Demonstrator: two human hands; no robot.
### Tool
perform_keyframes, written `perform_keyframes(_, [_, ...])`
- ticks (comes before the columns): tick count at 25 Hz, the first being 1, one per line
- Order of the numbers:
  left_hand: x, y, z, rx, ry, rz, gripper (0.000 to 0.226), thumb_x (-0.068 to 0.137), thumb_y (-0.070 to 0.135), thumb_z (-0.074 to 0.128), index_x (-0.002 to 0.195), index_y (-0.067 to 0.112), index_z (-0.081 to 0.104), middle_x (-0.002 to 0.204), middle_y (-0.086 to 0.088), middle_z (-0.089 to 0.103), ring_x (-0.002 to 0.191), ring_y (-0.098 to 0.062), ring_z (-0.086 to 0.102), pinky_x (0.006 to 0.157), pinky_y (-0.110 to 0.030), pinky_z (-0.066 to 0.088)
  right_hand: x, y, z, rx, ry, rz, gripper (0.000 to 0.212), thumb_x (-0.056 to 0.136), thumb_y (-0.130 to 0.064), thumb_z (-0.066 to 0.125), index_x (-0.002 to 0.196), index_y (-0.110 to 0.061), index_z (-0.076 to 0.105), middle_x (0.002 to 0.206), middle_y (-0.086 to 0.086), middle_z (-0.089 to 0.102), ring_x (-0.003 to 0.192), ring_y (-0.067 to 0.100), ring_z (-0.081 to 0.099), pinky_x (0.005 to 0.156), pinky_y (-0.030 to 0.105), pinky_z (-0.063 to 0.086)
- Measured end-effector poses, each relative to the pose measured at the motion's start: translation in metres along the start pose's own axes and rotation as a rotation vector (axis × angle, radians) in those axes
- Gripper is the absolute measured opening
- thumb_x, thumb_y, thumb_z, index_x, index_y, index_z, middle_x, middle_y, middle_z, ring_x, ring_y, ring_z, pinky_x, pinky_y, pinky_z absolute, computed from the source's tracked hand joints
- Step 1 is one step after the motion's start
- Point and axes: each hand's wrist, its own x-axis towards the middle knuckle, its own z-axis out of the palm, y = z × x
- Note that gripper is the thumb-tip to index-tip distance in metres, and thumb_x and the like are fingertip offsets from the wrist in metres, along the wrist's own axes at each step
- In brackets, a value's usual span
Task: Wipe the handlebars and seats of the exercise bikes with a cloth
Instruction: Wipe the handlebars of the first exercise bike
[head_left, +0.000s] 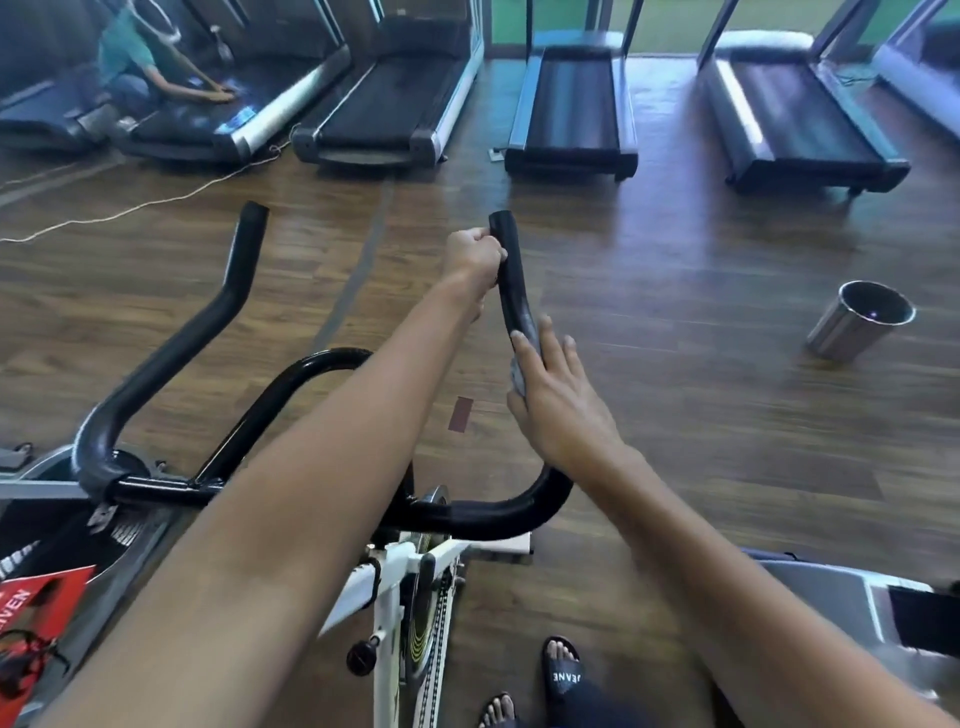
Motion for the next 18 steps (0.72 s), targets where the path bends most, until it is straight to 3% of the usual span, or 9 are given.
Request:
perform_keyframes(2, [-0.021, 0.006, -0.006, 0.059, -0.006, 0.014, 0.03, 0.07, 0.015, 0.055, 0.096, 0.015, 0.071, 0.097, -0.014, 0.069, 0.096, -0.031, 0.062, 0.086, -0.047, 0.05, 0.023, -0.001, -0.002, -0.016, -0.021, 0.01, 0.065, 0.105, -0.027, 0.043, 0.16, -0.023, 0.008, 0.167, 0.001, -0.014, 0.154, 0.034, -0.005, 0.119, 0.048, 0.022])
perform_keyframes(4, [-0.077, 0.016, -0.018, 0.121, 0.003, 0.107, 0.035, 0.086, 0.014, 0.06, 0.121, 0.01, 0.066, 0.111, -0.009, 0.067, 0.106, -0.023, 0.061, 0.096, -0.041, 0.047, 0.031, -0.003, -0.005, -0.003, -0.016, 0.025, 0.063, 0.104, -0.027, 0.044, 0.159, -0.027, 0.013, 0.168, -0.002, -0.01, 0.154, 0.03, -0.004, 0.118, 0.049, 0.024])
perform_keyframes(6, [-0.125, -0.001, -0.037, 0.294, 0.003, 0.192, 0.03, 0.098, 0.012, 0.055, 0.127, 0.012, 0.065, 0.114, 0.001, 0.063, 0.107, -0.011, 0.057, 0.094, -0.026, 0.044, 0.022, -0.005, -0.007, 0.033, 0.005, 0.026, 0.06, 0.103, -0.025, 0.043, 0.157, -0.029, 0.019, 0.168, -0.004, -0.002, 0.154, 0.028, -0.004, 0.118, 0.049, 0.023])
perform_keyframes(8, [-0.167, -0.031, -0.065, 0.533, 0.085, 0.261, 0.029, 0.099, 0.016, 0.055, 0.126, 0.017, 0.066, 0.122, 0.003, 0.062, 0.112, -0.011, 0.056, 0.099, -0.025, 0.041, -0.008, -0.004, -0.006, 0.042, 0.029, 0.02, 0.058, 0.103, -0.024, 0.044, 0.157, -0.028, 0.021, 0.168, -0.003, 0.003, 0.154, 0.027, -0.003, 0.119, 0.047, 0.022])
perform_keyframes(13, [-0.206, -0.104, -0.097, 0.846, 0.164, 0.3, 0.043, 0.103, 0.017, 0.048, 0.145, 0.011, 0.049, 0.154, -0.003, 0.042, 0.142, -0.018, 0.038, 0.116, -0.03, 0.026, -0.104, -0.007, 0.012, 0.136, 0.054, 0.061, 0.063, 0.101, -0.059, 0.035, 0.157, -0.034, 0.023, 0.167, -0.011, 0.001, 0.154, 0.016, -0.01, 0.123, 0.037, 0.009])
perform_keyframes(16, [-0.209, -0.118, -0.096, 0.941, 0.206, 0.373, 0.043, 0.104, 0.018, 0.044, 0.146, 0.01, 0.048, 0.156, -0.004, 0.041, 0.14, -0.022, 0.044, 0.111, -0.037, 0.036, -0.095, -0.004, 0.016, 0.227, 0.128, 0.013, 0.053, 0.104, -0.05, 0.036, 0.153, -0.033, 0.032, 0.167, -0.012, 0.007, 0.154, 0.014, -0.008, 0.124, 0.038, 0.008])
perform_keyframes(18, [-0.208, -0.124, -0.095, 0.987, 0.265, 0.442, 0.039, 0.102, 0.014, 0.046, 0.139, 0.006, 0.056, 0.148, -0.009, 0.05, 0.124, -0.029, 0.06, 0.098, -0.04, 0.049, -0.082, -0.001, 0.015, 0.249, 0.179, 0.013, 0.048, 0.106, -0.042, 0.038, 0.152, -0.029, 0.038, 0.166, -0.009, 0.014, 0.154, 0.016, -0.003, 0.125, 0.042, 0.012])
